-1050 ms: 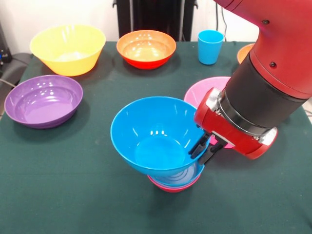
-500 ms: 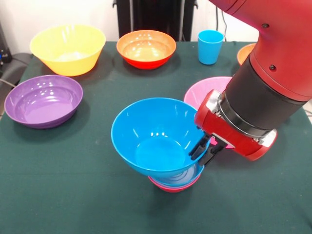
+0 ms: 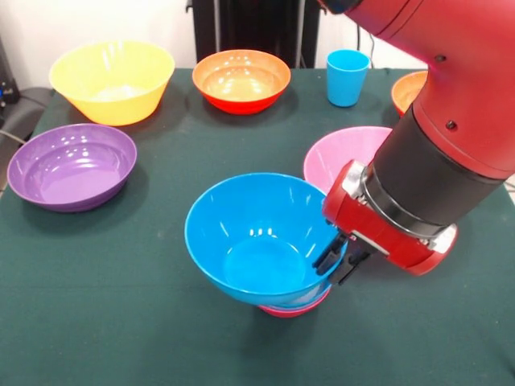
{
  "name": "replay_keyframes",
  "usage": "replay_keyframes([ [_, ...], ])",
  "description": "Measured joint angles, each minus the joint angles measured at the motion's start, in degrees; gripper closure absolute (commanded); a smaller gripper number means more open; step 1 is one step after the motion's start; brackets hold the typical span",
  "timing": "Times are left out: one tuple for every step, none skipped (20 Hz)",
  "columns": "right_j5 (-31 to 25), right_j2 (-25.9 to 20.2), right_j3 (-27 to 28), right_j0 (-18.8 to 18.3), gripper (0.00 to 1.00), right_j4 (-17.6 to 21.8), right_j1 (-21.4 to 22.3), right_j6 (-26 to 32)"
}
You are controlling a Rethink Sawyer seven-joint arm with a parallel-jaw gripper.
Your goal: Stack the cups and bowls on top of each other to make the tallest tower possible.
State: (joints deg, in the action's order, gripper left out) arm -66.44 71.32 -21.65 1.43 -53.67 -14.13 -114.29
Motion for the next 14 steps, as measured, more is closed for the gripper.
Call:
replay_keyframes([
  [0.1, 0.0, 0.0, 0.0, 1.00, 0.0, -0.2, 0.0],
  [0.2, 0.0, 0.0, 0.0, 1.00, 0.0, -0.4, 0.0],
  [0.2, 0.0, 0.0, 0.0, 1.00, 0.0, -0.6, 0.0],
  [0.2, 0.0, 0.0, 0.0, 1.00, 0.0, -0.8, 0.0],
  [0.2, 0.0, 0.0, 0.0, 1.00, 0.0, -0.9, -0.1],
  [0.2, 0.0, 0.0, 0.1, 1.00, 0.0, -1.2, -0.3],
  [0.2, 0.0, 0.0, 0.1, 1.00, 0.0, -1.3, -0.4],
  [0.2, 0.0, 0.0, 0.2, 1.00, 0.0, -1.4, -0.4],
  [0.2, 0.0, 0.0, 0.2, 1.00, 0.0, -1.5, -0.5],
  [0.2, 0.0, 0.0, 0.3, 1.00, 0.0, -1.7, -0.8],
  [0.2, 0.0, 0.0, 0.3, 1.00, 0.0, -1.8, -1.0],
  [0.2, 0.0, 0.0, 0.4, 1.00, 0.0, -1.9, -1.2],
  [0.2, 0.0, 0.0, 0.4, 1.00, 0.0, -1.9, -1.4],
  [0.2, 0.0, 0.0, 0.5, 1.00, 0.0, -1.9, -1.6],
])
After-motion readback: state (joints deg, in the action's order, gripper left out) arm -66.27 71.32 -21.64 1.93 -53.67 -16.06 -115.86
